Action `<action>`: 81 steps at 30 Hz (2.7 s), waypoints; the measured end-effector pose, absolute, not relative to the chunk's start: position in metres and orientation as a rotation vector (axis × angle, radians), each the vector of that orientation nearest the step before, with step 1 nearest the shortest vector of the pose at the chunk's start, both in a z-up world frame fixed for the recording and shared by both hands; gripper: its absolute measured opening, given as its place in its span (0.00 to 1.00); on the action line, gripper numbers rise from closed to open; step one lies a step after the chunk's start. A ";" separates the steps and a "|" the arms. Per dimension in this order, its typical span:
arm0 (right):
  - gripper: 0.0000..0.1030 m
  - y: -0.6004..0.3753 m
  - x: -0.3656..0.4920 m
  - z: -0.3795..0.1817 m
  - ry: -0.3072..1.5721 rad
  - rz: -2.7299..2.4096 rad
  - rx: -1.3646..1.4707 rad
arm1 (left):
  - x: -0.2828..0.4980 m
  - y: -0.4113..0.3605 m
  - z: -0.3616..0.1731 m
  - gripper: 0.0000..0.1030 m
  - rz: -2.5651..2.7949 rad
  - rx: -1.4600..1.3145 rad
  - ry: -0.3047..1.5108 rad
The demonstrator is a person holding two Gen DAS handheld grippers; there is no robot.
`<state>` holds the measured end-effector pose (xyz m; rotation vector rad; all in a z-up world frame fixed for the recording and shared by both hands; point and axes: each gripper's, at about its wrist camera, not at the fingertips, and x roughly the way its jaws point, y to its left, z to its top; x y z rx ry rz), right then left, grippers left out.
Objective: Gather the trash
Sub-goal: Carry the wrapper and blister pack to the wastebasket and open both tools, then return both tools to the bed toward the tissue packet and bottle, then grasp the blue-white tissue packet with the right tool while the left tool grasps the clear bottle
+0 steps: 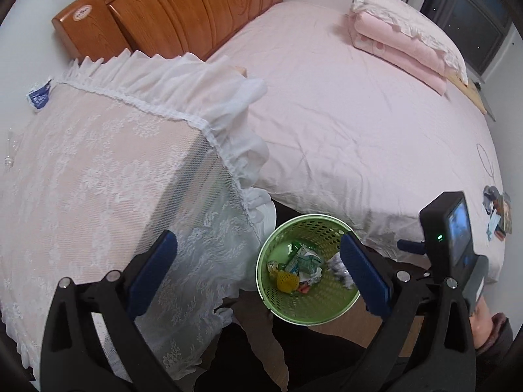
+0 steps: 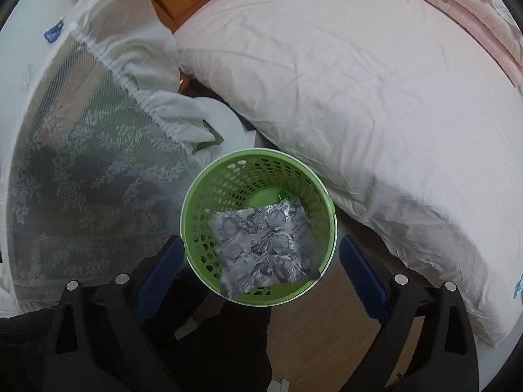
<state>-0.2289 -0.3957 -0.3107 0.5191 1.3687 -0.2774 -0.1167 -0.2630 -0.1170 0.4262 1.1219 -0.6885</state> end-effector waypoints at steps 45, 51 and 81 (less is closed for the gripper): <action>0.98 -0.139 0.213 -0.142 1.039 0.099 0.083 | 0.148 0.124 -0.117 0.92 -0.055 -0.019 1.047; 0.98 -0.109 0.335 -0.151 0.972 0.082 0.081 | 0.183 0.141 -0.117 0.92 -0.080 -0.024 1.034; 0.37 -0.143 0.319 -0.113 0.937 0.056 0.172 | 0.356 0.105 -0.139 0.92 -0.186 0.117 1.008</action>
